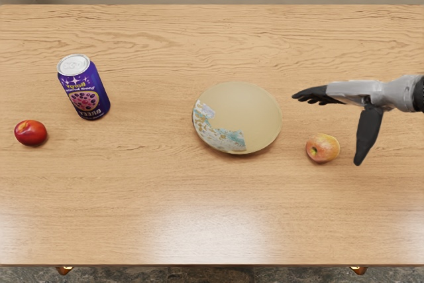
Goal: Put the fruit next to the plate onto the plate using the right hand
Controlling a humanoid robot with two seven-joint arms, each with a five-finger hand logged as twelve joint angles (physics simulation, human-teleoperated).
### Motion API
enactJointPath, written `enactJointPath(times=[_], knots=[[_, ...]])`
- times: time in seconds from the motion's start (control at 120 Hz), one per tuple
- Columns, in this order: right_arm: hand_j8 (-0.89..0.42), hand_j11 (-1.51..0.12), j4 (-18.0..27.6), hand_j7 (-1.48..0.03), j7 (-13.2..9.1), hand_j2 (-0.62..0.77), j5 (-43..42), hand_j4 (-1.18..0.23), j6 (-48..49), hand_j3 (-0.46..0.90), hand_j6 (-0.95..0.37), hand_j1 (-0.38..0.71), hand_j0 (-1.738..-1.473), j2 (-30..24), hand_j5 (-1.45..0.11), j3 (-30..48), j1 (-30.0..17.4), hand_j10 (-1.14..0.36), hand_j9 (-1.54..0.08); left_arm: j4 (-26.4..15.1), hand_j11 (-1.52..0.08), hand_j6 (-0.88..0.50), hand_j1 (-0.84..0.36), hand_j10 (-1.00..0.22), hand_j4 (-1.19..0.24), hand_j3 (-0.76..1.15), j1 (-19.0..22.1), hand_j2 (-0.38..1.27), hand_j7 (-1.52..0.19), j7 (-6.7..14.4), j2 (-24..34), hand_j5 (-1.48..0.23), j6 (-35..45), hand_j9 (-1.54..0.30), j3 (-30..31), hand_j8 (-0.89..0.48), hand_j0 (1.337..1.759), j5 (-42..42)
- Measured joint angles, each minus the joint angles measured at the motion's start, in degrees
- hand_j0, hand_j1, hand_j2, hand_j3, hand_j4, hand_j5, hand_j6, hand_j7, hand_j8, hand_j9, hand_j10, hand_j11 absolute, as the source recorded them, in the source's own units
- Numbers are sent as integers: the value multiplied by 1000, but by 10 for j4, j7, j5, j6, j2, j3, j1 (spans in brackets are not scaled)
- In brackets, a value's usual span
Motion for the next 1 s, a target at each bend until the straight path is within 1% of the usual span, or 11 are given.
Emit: enactJointPath(times=[0.083,0.175,0.275,0.417,0.5,0.592,0.75,1.0], knots=[[-64,-75,8,-75,26,-10,-33,-63,-50,0,-65,-282,-1658,-2,-76,-1,-19,-62,-75,0,-318,-245,55,-245,-245,0,0,49,-318,0,0,-318,0,-318,0,-245,1658,0],[-66,-77,12,-77,48,-10,-64,-65,-99,0,-68,-280,-1658,-3,-78,-3,-41,-64,-78,0,-318,-245,55,-245,-245,0,0,49,-318,0,0,-318,0,-318,0,-245,1658,0],[-72,-85,13,-84,63,-11,-92,-72,-134,0,-74,-274,-1658,-1,-85,-4,-62,-70,-85,0,-318,-245,55,-245,-245,0,0,49,-318,0,0,-318,0,-318,0,-245,1658,0],[-106,-129,13,-128,70,-17,-108,-106,-157,0,-108,-234,-1658,3,-129,-5,-84,-104,-129,0,-318,-245,55,-245,-245,0,0,49,-318,0,0,-318,0,-318,0,-245,1658,0],[-140,-172,12,-172,81,-23,-121,-139,-174,0,-142,-194,-1658,6,-173,-5,-101,-138,-173,0,-318,-245,55,-245,-245,0,0,49,-318,0,0,-318,0,-318,0,-245,1658,0],[-165,-204,12,-204,88,-28,-141,-164,-193,0,-167,-164,-1658,13,-205,-5,-122,-163,-204,0,-318,-245,55,-245,-245,0,0,49,-318,0,0,-318,0,-318,0,-245,1658,0],[-198,-247,8,-246,90,-34,-161,-197,-207,0,-200,-125,-1658,24,-247,-11,-141,-195,-247,0,-318,-245,55,-245,-245,0,0,49,-318,0,0,-318,0,-318,0,-245,1658,0],[-261,-330,-8,-330,88,-46,-175,-261,-231,0,-263,-48,-1658,44,-331,-26,-147,-259,-331,0,-318,-245,55,-245,-245,0,0,49,-318,0,0,-318,0,-318,0,-245,1658,0]])
